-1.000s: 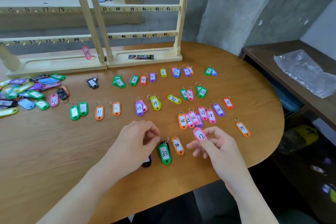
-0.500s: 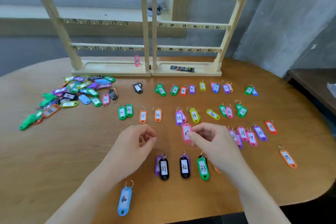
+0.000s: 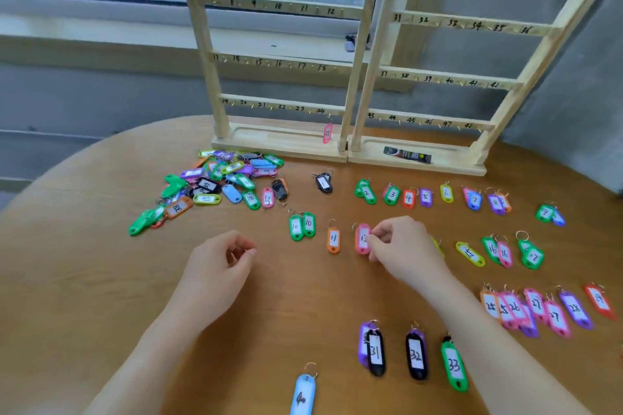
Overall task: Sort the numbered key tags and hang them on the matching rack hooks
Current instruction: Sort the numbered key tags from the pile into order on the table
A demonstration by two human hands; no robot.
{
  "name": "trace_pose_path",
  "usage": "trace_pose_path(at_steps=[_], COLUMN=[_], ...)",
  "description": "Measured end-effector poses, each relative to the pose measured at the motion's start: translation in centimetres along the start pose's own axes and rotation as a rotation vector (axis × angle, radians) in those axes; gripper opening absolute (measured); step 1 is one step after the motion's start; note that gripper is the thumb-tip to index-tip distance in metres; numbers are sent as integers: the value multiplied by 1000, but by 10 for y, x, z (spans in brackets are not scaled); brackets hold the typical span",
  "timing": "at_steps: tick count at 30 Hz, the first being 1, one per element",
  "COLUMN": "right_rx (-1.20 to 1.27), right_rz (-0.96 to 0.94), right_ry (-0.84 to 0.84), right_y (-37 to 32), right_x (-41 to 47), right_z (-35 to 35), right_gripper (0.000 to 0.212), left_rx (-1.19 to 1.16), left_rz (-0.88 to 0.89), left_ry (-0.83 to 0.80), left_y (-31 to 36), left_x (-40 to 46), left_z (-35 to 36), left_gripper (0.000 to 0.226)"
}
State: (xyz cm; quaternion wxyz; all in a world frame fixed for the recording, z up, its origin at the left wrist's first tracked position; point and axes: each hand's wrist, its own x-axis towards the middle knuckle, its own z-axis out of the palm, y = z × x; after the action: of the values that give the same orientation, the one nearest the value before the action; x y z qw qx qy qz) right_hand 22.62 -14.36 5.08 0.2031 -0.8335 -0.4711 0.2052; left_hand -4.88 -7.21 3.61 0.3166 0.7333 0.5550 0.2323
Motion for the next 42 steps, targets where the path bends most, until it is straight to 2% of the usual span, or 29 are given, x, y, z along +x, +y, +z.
trace_pose_path(at_steps=[8, 12, 17, 21, 27, 30, 33, 38, 42], right_rx=[-319, -318, -155, -167, -347, -478, -522, -415, -334], right_rz=[-3, -121, -301, -432, -617, -609, -581, -569, -569], right_ry=[66, 153, 9, -120, -89, -62, -67, -96, -73], right_y=[-14, -30, -71, -99, -132, -139, -143, -139, -132], right_x=[11, 20, 41, 59, 79, 84, 86, 89, 88], right_z=[0, 2, 12, 26, 53, 62, 68, 71, 67], right_gripper=[18, 19, 13, 13, 28, 32, 27, 22, 13], left_rx=[-4, -32, -2, 16, 28, 37, 53, 104, 141], left_rz=[2, 10, 10, 71, 113, 110, 109, 117, 96], left_ry=[42, 76, 183, 296, 395, 342, 297, 302, 325], left_y=[-7, -10, -7, -6, -21, -21, -22, -30, -33], left_x=[16, 29, 71, 105, 121, 122, 123, 128, 130], left_z=[-3, 5, 9, 11, 12, 12, 14, 20, 21], left_gripper=[9, 9, 7, 15, 14, 12, 17, 7, 10])
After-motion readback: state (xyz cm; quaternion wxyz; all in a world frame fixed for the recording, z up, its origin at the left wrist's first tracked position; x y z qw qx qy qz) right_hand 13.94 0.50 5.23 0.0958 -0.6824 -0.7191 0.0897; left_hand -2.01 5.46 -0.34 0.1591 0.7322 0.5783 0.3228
